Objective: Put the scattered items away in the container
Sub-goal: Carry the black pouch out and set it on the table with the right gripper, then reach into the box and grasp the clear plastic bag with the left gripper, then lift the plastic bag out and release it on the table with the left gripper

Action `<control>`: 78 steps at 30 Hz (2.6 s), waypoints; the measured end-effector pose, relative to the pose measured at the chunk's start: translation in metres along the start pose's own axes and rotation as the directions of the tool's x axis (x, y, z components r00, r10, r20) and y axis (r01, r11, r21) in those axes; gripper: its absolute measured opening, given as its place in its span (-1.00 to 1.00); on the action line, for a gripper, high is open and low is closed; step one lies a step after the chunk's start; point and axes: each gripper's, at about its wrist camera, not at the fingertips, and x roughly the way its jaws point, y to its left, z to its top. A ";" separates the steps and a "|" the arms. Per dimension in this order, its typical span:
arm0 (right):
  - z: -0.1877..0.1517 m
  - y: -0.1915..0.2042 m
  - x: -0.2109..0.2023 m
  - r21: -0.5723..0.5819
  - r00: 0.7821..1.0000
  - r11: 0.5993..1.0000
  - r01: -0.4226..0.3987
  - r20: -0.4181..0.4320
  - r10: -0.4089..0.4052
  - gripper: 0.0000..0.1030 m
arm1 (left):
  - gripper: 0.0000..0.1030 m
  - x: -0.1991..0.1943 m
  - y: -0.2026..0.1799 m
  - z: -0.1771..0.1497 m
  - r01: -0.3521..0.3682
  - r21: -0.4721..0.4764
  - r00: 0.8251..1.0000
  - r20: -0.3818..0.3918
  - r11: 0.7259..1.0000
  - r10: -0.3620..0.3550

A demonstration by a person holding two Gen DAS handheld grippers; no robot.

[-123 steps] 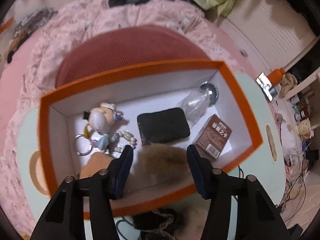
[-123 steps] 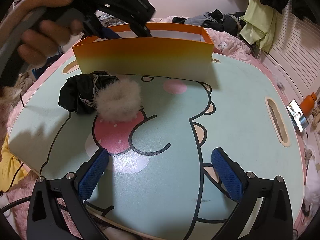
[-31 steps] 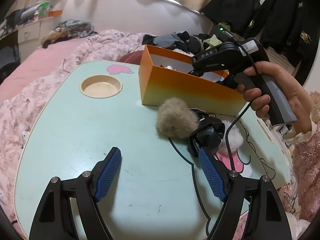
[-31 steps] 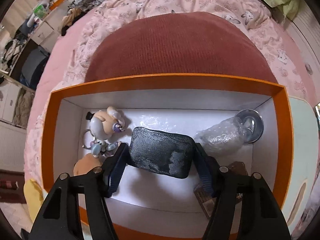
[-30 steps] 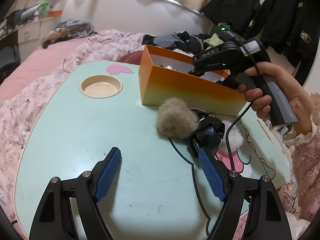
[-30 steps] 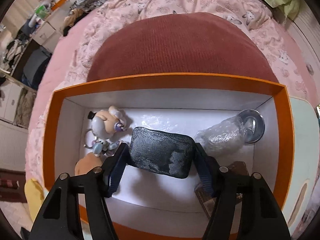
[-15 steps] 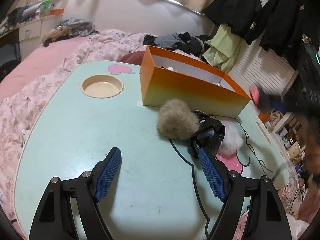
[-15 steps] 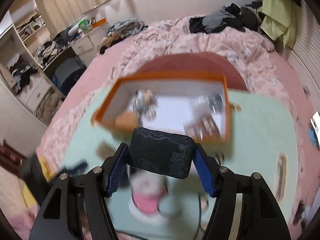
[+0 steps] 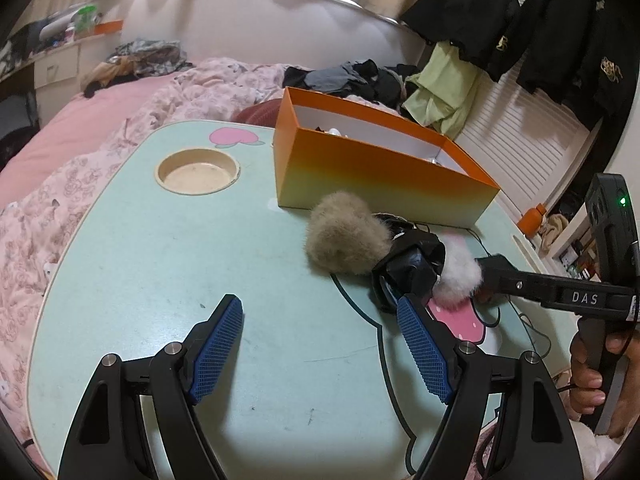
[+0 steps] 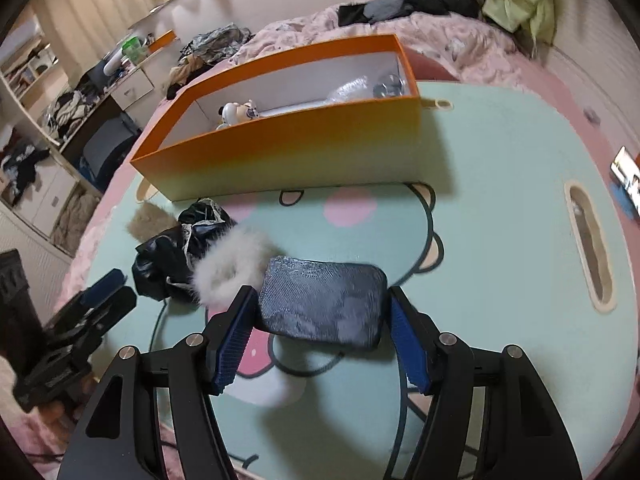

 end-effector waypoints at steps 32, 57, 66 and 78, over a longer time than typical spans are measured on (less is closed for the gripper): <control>-0.075 0.028 -0.023 -0.133 0.973 0.967 0.219 0.098 -0.207 0.77 | 0.54 0.075 -0.075 0.150 0.118 0.101 0.953 -0.292 0.988 -0.084; -0.075 0.026 -0.025 -0.129 0.972 0.967 0.218 0.115 -0.204 0.78 | -0.37 0.202 -0.157 0.166 -0.017 0.208 0.920 -0.380 0.978 0.097; -0.074 0.025 -0.025 -0.129 0.972 0.967 0.219 0.116 -0.204 0.78 | -0.39 0.114 -0.141 0.183 0.122 0.167 0.971 -0.225 0.978 -0.082; -0.072 0.025 -0.022 -0.121 0.971 0.966 0.228 0.104 -0.216 0.99 | -0.39 0.005 -0.044 0.107 0.202 0.104 0.971 -0.155 0.974 -0.184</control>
